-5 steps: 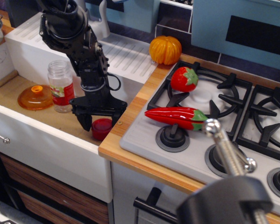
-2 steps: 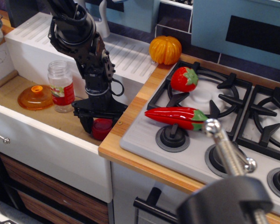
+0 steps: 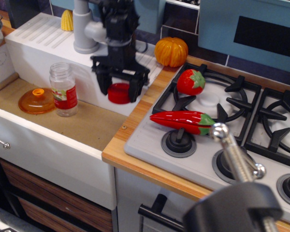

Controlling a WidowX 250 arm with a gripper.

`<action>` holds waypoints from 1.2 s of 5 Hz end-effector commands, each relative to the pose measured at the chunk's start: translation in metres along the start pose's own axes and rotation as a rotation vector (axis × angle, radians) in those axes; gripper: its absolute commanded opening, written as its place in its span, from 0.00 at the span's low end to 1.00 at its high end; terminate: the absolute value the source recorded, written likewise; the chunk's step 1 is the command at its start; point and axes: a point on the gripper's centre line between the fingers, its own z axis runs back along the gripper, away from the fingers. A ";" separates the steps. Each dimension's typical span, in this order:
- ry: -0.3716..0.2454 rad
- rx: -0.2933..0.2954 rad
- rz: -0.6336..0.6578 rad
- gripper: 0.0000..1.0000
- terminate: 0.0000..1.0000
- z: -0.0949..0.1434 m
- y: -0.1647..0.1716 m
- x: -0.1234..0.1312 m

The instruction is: Put cap on container

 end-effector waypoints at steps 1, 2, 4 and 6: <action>-0.072 0.123 -0.128 0.00 0.00 0.054 0.041 0.039; -0.061 0.114 -0.183 0.00 0.00 0.052 0.062 0.035; -0.039 0.102 -0.260 0.00 0.00 0.047 0.099 0.035; -0.024 0.079 -0.270 0.00 0.00 0.031 0.115 0.031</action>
